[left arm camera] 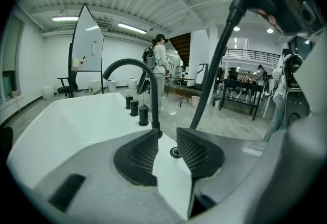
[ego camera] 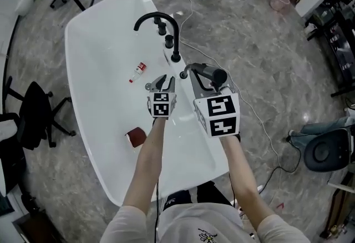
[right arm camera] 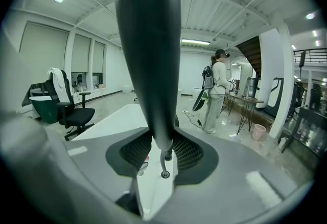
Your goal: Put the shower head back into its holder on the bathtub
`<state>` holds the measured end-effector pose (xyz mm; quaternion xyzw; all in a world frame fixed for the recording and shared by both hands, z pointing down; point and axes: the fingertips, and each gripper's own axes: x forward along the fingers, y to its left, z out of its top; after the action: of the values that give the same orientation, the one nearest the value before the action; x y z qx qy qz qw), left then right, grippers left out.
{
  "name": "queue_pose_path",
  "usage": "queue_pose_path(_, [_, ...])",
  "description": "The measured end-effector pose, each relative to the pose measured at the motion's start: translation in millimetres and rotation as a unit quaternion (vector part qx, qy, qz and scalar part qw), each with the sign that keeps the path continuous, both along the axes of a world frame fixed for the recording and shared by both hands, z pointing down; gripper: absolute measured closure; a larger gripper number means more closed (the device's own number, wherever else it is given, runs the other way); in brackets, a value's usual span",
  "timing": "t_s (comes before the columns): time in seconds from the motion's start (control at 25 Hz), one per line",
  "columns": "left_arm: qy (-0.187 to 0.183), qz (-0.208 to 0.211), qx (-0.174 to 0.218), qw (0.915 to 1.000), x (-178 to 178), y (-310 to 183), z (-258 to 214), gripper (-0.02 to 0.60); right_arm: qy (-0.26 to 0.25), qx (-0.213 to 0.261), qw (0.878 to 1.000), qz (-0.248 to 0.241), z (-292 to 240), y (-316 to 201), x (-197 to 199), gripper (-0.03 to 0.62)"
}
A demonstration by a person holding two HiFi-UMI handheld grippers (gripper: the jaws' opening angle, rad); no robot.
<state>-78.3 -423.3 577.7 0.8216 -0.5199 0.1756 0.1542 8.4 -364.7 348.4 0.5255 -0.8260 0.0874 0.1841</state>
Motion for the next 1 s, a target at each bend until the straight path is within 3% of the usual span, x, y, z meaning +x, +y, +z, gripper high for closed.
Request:
queue_pose_path(0.2, [0.036,-0.012,0.012,0.9992,-0.7,-0.7,2.8,0.469,0.009,-0.031,0.999,-0.001,41.6,-16.7,-3.1,0.454])
queue_pose_path(0.44, [0.096,-0.056,0.021,0.9936,-8.2,1.4,14.6,0.471,0.022,-0.072,0.997,-0.004,100.4,-32.9,-8.1,0.454])
queue_pose_path(1.0, [0.099,-0.053,-0.003,0.9937,-23.7,4.1,58.6,0.472,0.072,-0.146,0.987,-0.015,226.8,-63.9,-9.3,0.454])
